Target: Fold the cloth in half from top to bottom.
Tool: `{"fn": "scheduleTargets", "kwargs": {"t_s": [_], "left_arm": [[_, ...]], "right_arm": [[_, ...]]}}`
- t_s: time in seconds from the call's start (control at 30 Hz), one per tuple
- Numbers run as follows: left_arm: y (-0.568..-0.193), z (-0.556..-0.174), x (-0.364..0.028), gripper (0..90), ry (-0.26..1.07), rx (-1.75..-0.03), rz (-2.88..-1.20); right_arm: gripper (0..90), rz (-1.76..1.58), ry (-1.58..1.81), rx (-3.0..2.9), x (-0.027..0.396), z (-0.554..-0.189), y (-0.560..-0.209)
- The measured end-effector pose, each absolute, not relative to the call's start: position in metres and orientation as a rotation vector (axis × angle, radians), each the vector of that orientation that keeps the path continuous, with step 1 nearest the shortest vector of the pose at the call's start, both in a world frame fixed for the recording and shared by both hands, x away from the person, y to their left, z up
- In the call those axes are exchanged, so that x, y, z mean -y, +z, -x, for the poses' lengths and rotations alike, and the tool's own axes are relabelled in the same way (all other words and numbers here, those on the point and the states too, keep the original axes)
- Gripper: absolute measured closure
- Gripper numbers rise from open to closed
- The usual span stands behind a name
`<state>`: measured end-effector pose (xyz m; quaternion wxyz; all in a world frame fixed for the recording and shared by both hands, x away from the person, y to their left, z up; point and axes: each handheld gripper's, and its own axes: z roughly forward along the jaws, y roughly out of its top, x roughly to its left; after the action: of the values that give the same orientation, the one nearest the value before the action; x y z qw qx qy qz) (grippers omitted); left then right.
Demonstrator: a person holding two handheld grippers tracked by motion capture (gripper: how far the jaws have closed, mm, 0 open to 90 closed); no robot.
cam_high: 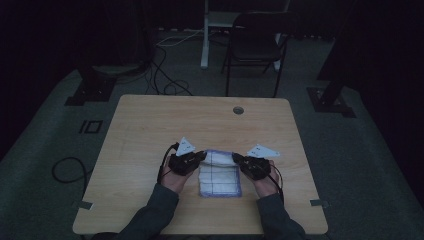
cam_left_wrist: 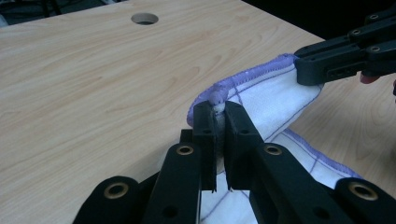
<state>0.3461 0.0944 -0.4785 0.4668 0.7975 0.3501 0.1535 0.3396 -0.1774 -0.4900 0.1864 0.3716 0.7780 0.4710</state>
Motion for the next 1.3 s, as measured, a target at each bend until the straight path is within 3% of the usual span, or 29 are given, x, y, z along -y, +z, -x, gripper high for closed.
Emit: {"fn": "scheduleTargets", "kwargs": {"t_s": [1.3], "left_arm": [[-0.506,-0.319,-0.096,85.1,0.312,-0.888,-1.967]], "right_arm": [[85.1,-1.086,1.300,-2.240,0.178,-0.316,-0.517]]}}
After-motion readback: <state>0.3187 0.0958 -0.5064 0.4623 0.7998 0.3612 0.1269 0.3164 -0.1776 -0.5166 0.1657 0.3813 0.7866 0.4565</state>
